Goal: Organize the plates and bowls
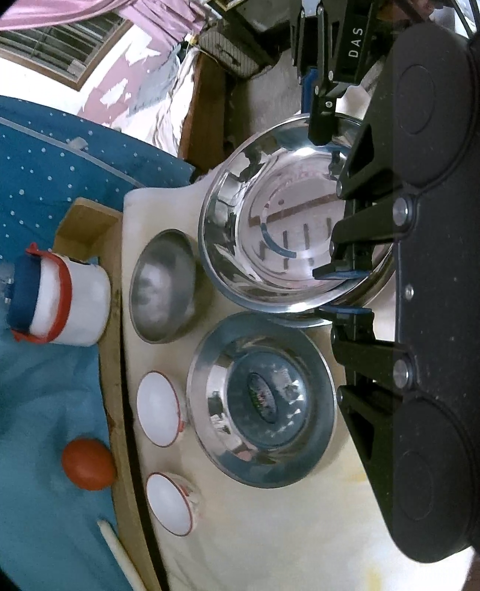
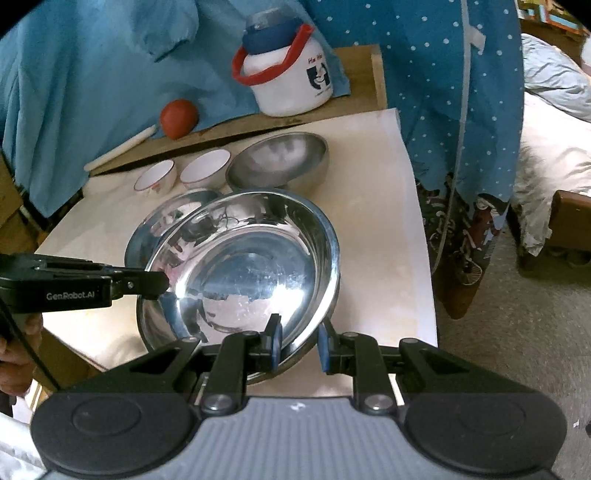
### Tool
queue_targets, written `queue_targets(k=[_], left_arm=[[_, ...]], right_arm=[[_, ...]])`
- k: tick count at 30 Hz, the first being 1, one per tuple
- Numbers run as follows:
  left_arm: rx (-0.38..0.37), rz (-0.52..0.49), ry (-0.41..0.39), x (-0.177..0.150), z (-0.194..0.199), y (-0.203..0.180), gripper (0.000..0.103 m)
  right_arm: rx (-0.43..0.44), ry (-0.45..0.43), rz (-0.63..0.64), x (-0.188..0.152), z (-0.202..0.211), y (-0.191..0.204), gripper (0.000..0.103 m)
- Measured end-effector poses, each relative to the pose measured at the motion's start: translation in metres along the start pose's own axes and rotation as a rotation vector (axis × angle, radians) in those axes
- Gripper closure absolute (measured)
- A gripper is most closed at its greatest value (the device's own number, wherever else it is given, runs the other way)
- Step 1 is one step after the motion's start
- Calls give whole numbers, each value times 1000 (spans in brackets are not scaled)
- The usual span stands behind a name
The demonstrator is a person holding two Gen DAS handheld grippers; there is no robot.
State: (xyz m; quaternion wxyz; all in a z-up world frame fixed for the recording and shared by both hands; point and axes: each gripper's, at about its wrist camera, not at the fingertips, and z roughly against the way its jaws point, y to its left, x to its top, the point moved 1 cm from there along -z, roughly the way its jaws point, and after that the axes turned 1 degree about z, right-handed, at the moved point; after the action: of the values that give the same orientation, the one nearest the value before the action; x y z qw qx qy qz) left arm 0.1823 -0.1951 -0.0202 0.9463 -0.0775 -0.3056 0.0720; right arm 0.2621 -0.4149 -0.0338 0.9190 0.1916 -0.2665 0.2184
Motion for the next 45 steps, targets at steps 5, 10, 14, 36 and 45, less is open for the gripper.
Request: queue_targets(k=[5,10,14,36,45], left_arm=[[28,25,28,-6,-4,-2,88],[53,37,42,-5,-11,-2,88],[62,39,39,-3,-12,-2,87],[84,49,49,0,-15,-3,85],[129,84,61,-2,-10,3,73]], right_arm=[[11,23,28,2,-7,-3,80],[9,41,74,3,-13,-3,79],[5,40,103,7,-17,-3,78],[4,61,201,11,-23,0,72],[13,48,213,13,-23,0,59]])
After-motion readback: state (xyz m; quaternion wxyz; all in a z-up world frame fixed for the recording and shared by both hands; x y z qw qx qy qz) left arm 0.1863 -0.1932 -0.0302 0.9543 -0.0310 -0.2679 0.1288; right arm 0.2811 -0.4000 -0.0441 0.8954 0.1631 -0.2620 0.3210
